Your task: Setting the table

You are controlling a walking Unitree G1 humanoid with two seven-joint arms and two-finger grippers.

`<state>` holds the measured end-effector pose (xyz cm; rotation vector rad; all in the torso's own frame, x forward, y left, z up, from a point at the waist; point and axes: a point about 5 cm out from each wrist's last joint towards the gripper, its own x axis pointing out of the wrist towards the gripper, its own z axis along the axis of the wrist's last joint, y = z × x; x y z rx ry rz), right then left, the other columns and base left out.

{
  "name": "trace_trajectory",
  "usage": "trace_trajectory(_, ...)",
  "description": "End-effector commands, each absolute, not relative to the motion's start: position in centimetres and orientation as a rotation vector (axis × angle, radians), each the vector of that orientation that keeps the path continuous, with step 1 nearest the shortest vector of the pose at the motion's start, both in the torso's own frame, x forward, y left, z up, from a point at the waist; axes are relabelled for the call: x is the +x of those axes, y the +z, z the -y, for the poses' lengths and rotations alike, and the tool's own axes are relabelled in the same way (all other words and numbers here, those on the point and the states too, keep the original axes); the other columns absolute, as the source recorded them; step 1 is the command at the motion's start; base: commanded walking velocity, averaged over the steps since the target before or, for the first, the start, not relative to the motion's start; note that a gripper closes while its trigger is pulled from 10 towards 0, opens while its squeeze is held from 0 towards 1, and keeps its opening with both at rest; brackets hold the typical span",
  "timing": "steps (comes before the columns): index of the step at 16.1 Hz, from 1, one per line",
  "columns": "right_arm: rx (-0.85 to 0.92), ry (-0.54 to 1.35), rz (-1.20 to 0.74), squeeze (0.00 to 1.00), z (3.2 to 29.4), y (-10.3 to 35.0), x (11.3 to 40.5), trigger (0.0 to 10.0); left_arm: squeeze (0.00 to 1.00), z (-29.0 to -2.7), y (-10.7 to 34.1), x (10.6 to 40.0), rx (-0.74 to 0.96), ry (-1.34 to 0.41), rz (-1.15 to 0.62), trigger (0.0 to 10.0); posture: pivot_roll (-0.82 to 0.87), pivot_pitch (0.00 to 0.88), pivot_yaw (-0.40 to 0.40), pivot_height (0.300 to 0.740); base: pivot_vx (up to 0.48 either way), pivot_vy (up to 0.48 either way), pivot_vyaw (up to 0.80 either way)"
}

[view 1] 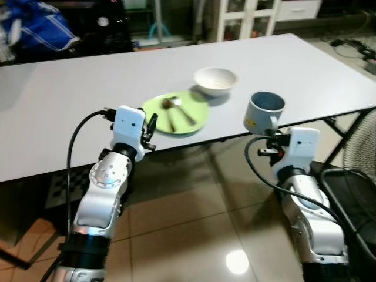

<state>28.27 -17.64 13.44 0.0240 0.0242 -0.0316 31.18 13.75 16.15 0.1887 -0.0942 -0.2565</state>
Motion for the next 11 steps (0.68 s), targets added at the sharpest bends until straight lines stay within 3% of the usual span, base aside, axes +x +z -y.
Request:
trace_trajectory(1, 0.040, -0.034, 0.002, 0.00, 17.96, 14.05, 28.32, 10.0, 0.00, -13.64, 16.51, 31.10, 0.203, -0.274, 0.106, 10.0, -0.01, 0.007, 0.023, 0.740, 0.349, 0.000, 0.00)
trace_trajectory(11, 0.028, 0.028, 0.003, 0.00, 17.83, 13.72, 28.16, 10.0, 0.00, -13.40, 16.06, 30.72, 0.206, -0.301, 0.090, 10.0, -0.01, 0.000, 0.027, 0.740, 0.351, 0.000, 0.00)
